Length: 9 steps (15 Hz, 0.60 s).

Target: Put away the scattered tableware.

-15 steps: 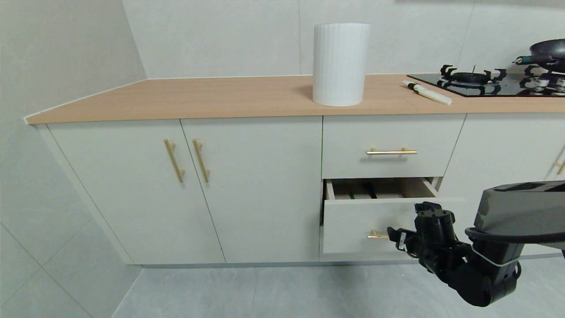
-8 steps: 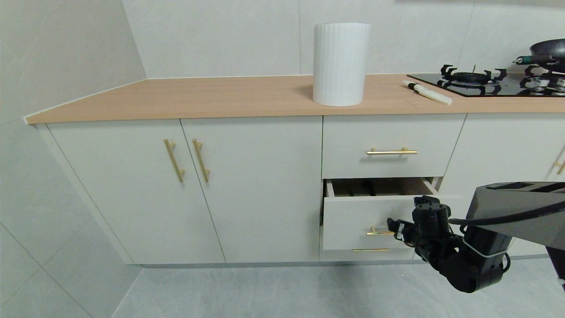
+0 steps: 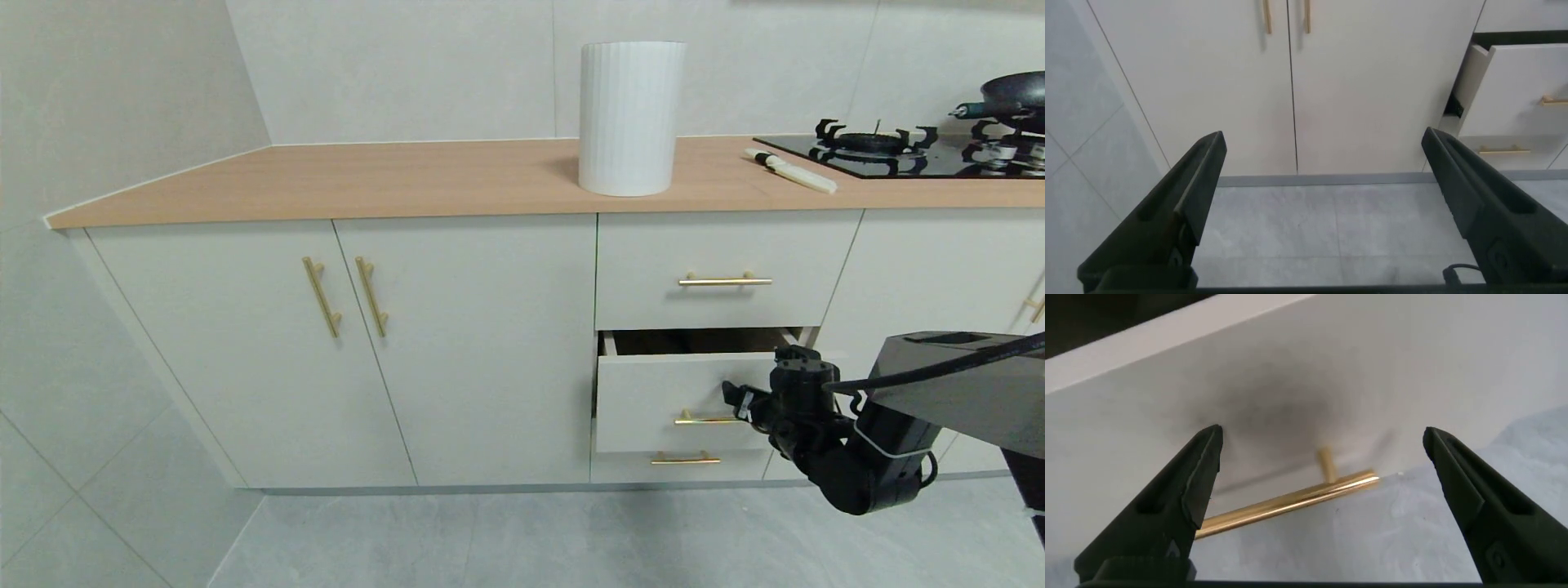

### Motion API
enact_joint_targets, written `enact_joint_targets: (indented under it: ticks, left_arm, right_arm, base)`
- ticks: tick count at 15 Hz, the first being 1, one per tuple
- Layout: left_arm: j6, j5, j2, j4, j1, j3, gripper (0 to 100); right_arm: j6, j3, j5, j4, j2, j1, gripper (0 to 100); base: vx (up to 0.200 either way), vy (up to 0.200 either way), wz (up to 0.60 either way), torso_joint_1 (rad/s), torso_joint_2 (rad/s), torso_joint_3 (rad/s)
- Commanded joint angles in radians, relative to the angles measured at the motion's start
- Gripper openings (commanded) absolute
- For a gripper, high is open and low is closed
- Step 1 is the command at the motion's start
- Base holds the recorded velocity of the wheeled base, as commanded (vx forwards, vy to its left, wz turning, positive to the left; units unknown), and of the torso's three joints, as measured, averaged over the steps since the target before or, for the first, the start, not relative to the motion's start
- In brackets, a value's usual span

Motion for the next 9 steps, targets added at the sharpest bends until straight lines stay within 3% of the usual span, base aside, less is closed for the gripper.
enact_joint_targets:
  ticks: [1, 9]
  left_arm:
    - [0.0, 0.0, 0.002, 0.0, 0.0, 0.0, 100]
    - [0.0, 0.0, 0.002, 0.0, 0.0, 0.0, 100]
  right_arm:
    - [0.003, -0.043, 0.001, 0.001, 0.022, -0.017, 100]
    - [0.022, -0.198, 0.001, 0.01, 0.117, -0.08, 100]
  base:
    - [0.0, 0.0, 0.0, 0.0, 0.0, 0.0]
    - [0.0, 0.0, 0.0, 0.0, 0.0, 0.0]
